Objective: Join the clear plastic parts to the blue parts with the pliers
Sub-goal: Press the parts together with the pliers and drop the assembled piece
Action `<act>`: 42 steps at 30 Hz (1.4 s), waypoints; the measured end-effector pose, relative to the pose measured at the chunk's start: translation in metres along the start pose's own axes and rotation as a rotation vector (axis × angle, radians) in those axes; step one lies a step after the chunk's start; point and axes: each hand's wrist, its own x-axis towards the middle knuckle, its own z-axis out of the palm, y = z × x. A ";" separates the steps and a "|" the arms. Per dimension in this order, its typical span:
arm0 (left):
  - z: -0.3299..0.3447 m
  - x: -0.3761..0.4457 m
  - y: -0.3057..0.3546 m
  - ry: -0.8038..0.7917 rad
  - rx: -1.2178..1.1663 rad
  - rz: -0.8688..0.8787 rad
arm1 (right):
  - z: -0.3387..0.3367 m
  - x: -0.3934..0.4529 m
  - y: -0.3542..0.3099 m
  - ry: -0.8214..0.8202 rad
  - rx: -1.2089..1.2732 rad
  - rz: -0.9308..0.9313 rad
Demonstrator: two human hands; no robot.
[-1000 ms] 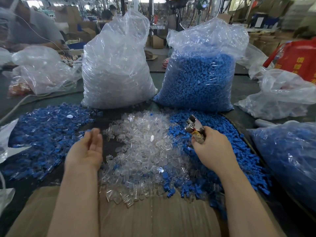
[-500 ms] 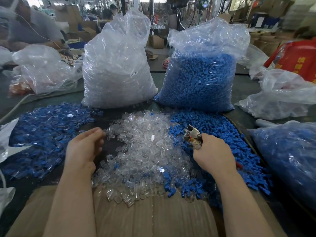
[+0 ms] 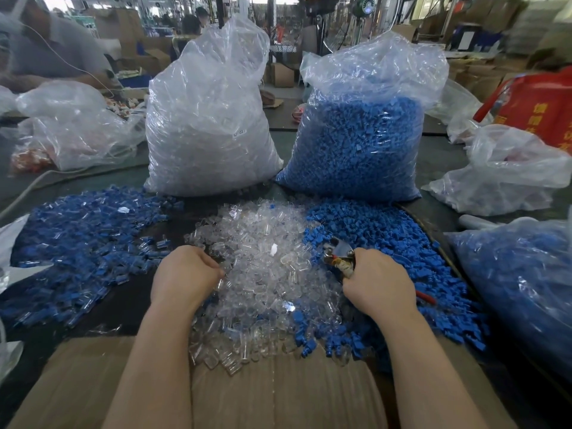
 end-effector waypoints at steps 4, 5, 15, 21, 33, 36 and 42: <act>0.001 -0.002 0.005 0.057 -0.042 0.072 | 0.001 0.001 0.000 -0.006 -0.007 0.003; 0.002 -0.003 0.008 0.083 -0.088 0.111 | 0.001 0.001 -0.001 -0.012 -0.003 0.003; 0.018 -0.031 0.055 -0.057 -0.700 0.265 | 0.000 0.003 -0.001 -0.012 -0.013 0.040; 0.027 -0.045 0.071 -0.187 -0.811 0.276 | 0.001 0.003 -0.001 -0.001 -0.020 0.022; 0.036 -0.050 0.076 -0.231 -0.888 0.225 | -0.007 0.005 0.000 0.103 0.056 0.020; 0.036 -0.050 0.075 -0.228 -0.895 0.224 | -0.001 0.002 -0.001 0.006 -0.020 0.004; 0.036 -0.051 0.075 -0.212 -0.878 0.239 | -0.001 0.002 -0.003 -0.020 -0.010 0.011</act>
